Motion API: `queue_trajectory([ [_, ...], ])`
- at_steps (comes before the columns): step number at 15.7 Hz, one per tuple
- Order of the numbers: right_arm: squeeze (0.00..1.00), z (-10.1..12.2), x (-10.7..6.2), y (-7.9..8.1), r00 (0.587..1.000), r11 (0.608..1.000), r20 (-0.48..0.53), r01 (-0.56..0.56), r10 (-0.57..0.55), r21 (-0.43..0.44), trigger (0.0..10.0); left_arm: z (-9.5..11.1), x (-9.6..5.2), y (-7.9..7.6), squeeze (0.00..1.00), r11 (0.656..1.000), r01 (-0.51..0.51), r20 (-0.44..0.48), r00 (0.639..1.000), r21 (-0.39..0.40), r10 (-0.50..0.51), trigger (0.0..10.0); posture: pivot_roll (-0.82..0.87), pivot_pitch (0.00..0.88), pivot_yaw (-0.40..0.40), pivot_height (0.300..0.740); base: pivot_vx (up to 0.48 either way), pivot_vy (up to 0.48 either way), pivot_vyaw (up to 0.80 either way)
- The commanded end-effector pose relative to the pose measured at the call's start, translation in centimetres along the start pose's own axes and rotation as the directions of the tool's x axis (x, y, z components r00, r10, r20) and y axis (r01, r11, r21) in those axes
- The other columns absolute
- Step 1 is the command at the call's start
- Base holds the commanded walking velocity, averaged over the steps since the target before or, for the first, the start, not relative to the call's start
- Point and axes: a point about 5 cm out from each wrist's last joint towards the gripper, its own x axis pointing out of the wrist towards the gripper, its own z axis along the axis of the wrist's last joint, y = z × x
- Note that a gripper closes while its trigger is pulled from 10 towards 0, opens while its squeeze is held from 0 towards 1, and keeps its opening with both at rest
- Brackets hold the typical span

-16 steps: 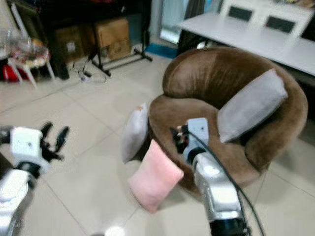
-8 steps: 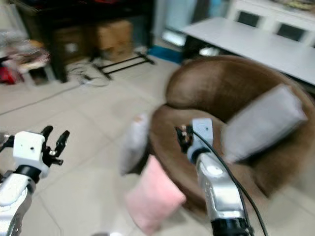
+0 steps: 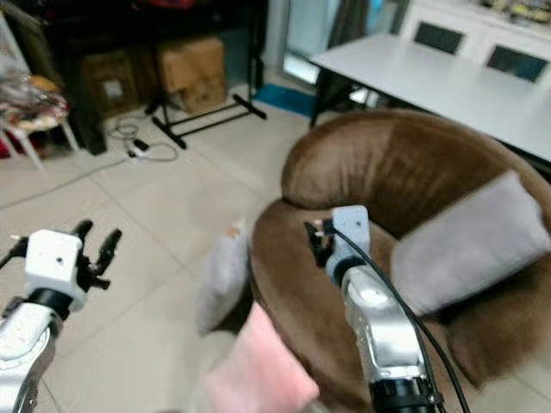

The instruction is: Move the pillow to the sofa from floor

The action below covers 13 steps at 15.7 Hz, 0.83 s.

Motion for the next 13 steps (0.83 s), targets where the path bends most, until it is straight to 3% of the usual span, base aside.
queue_trajectory([
  [1, 0.0, -0.3, -0.1, 0.4, 1.0, 0.999, -0.007, -0.019, 0.019, 0.029, 10.0, -0.2, 0.0, 0.3, 0.0, 1.0, -0.021, -0.01, 1.0, 0.023, 0.021, 10.0, 0.08, 0.0, -0.069, 0.73, 0.0, 0.0, 0.0],
  [7, 0.0, -0.8, -0.3, -0.2, 0.999, 0.998, 0.0, 0.032, -0.032, 0.059, 10.0, -0.7, 0.1, 0.7, 0.0, 0.994, -0.065, -0.004, 0.998, 0.089, 0.065, 10.0, 0.07, 0.0, -0.058, 0.675, 0.0, 0.0, 0.0],
  [13, 0.0, -1.0, -0.6, -0.2, 0.998, 0.997, 0.052, 0.033, -0.037, 0.075, 10.0, -0.7, -0.3, 1.4, 0.0, 0.988, -0.116, 0.066, 0.992, 0.105, 0.11, 10.0, 0.06, 0.0, -0.05, 0.615, 0.0, 0.0, 0.0],
])
